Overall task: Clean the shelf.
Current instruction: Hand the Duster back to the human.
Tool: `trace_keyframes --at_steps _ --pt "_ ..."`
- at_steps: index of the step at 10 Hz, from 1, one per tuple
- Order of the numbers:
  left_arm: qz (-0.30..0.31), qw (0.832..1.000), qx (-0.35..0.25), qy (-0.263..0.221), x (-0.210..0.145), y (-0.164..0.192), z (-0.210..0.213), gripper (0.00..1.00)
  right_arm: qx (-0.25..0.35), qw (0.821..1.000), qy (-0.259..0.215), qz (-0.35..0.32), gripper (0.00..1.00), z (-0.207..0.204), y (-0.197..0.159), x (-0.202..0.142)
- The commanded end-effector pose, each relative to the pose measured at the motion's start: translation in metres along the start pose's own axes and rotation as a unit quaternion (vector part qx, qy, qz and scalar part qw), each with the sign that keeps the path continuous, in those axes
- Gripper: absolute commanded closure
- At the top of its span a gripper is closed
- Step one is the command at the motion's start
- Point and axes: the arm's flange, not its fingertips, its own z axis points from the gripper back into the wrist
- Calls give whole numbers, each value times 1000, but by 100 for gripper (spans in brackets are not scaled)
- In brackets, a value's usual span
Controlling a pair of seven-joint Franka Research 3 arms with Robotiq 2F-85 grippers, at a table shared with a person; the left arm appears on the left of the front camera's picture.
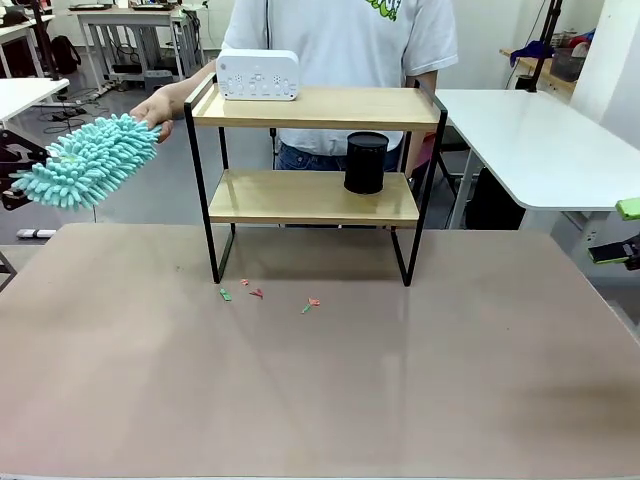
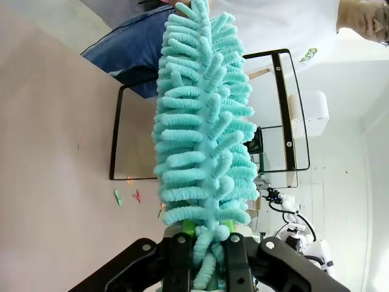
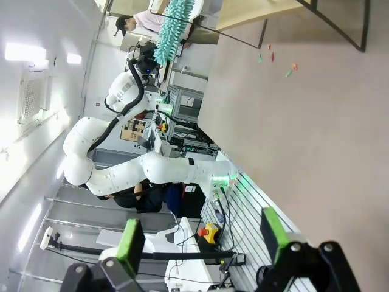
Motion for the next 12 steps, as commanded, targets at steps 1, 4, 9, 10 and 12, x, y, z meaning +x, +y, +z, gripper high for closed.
trace_keyframes --at_steps 1,4,9,10,12 --pt "0 1000 0 0 0 0 0 27 -2 1000 5 0 0 3 2 0" --pt "-16 1000 -22 12 -9 -13 -1 22 -2 1000 5 0 0 3 2 0" --pt "18 965 -172 198 -55 9 -74 0 -2 1000 5 0 0 3 2 0" --pt "17 959 -165 229 -66 17 -92 0 -2 1000 5 0 0 3 2 0" --pt "36 943 -159 288 -80 26 -115 0 -2 1000 5 0 0 3 2 0"
